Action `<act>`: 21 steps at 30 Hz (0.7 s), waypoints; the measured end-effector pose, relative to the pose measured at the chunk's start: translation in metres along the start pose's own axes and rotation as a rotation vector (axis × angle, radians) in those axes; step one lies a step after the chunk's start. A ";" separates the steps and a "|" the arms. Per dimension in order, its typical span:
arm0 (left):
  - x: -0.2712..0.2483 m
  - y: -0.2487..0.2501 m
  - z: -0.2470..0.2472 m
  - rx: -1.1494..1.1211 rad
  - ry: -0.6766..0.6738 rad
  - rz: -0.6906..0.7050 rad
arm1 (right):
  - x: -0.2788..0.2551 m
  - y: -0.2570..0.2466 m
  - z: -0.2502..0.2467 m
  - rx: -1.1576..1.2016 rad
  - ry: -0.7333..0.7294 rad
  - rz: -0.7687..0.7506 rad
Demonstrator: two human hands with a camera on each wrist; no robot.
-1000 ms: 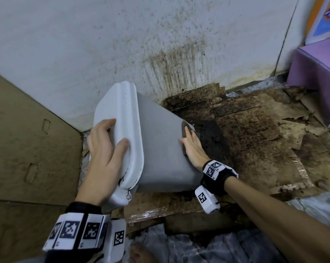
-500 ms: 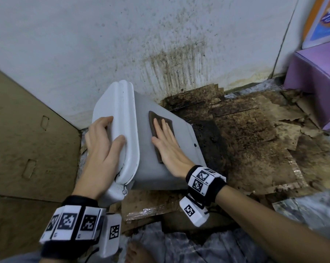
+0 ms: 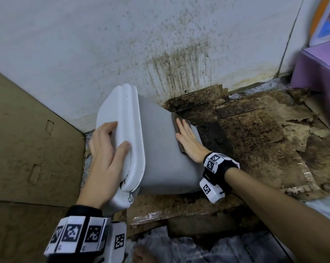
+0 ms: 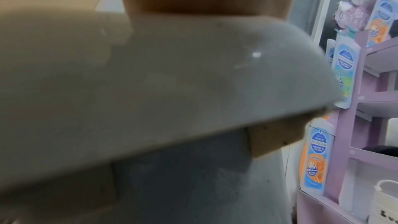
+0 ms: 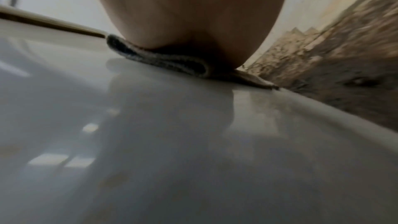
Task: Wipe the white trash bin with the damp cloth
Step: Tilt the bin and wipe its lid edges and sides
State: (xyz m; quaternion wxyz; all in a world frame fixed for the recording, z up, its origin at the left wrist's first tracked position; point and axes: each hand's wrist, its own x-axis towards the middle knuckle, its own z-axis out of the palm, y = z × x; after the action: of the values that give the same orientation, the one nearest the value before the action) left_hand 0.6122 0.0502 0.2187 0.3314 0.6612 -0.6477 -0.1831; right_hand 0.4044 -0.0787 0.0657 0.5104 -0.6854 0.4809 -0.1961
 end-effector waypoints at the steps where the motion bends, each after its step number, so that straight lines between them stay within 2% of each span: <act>1: 0.000 0.001 0.000 -0.003 -0.002 0.003 | 0.002 0.004 -0.004 0.006 -0.001 0.032; 6: 0.000 0.004 0.002 0.005 -0.012 0.026 | 0.015 0.023 -0.015 0.053 0.019 0.165; 12: 0.000 0.002 0.001 0.004 -0.011 0.021 | 0.030 0.034 -0.015 0.107 0.012 0.242; 16: -0.001 0.004 0.001 0.008 -0.012 0.018 | 0.022 0.026 -0.014 0.126 -0.006 0.233; 21: 0.002 0.005 0.002 0.025 -0.012 0.015 | -0.001 -0.012 -0.002 0.109 -0.024 0.152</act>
State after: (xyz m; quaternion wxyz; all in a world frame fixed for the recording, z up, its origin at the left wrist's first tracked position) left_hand 0.6067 0.0479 0.2211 0.3203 0.6594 -0.6568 -0.1766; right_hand 0.4079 -0.0783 0.0776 0.5663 -0.6203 0.5139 -0.1745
